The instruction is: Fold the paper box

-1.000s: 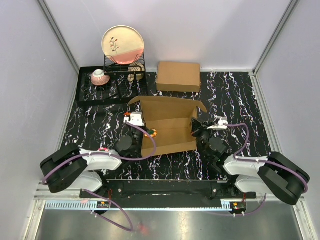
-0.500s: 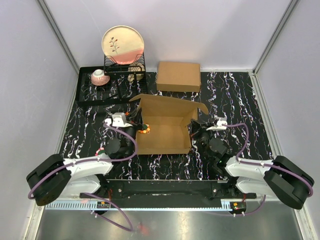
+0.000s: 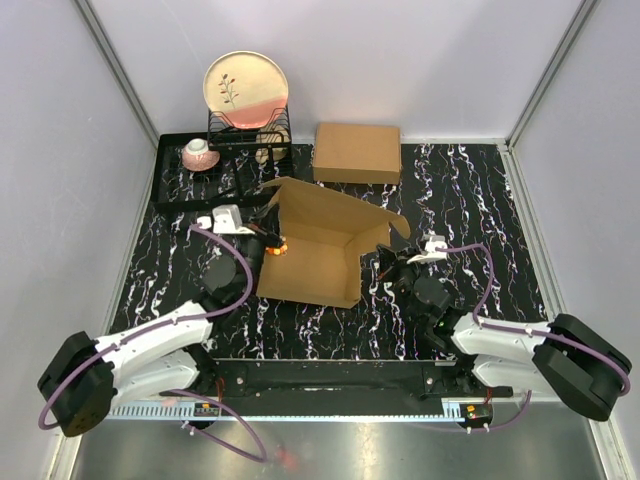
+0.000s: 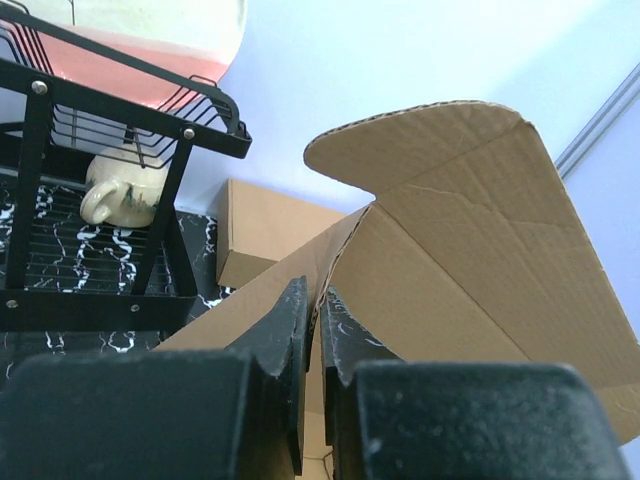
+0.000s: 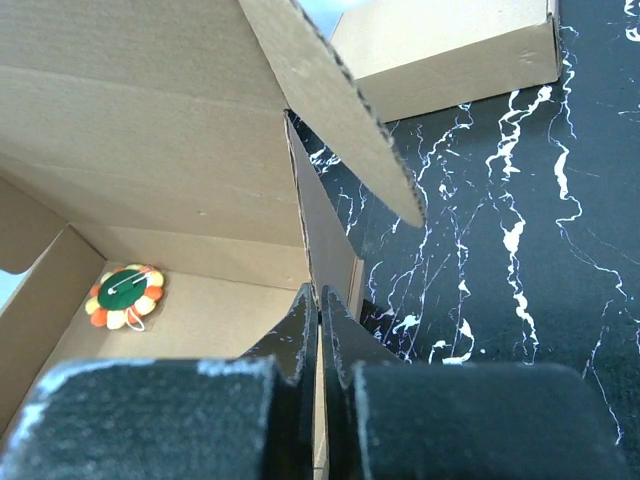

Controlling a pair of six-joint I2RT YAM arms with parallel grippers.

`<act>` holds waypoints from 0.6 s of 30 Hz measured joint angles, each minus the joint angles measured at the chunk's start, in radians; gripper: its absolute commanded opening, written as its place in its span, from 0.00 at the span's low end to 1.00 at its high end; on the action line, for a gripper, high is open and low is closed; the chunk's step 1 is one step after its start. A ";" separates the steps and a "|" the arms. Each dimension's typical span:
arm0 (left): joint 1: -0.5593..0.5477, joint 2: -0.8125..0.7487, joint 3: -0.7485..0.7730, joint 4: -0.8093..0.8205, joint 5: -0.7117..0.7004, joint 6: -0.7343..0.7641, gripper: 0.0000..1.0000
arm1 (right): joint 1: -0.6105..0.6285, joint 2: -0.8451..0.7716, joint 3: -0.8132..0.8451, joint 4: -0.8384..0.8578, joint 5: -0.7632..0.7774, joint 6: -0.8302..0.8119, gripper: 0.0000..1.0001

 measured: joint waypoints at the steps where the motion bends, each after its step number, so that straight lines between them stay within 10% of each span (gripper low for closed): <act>1: 0.017 -0.002 0.010 -0.029 0.011 -0.032 0.05 | 0.002 -0.003 0.002 -0.005 -0.001 -0.002 0.00; 18: 0.234 0.076 0.159 -0.394 0.302 -0.426 0.00 | 0.004 -0.203 0.068 -0.303 0.005 -0.074 0.00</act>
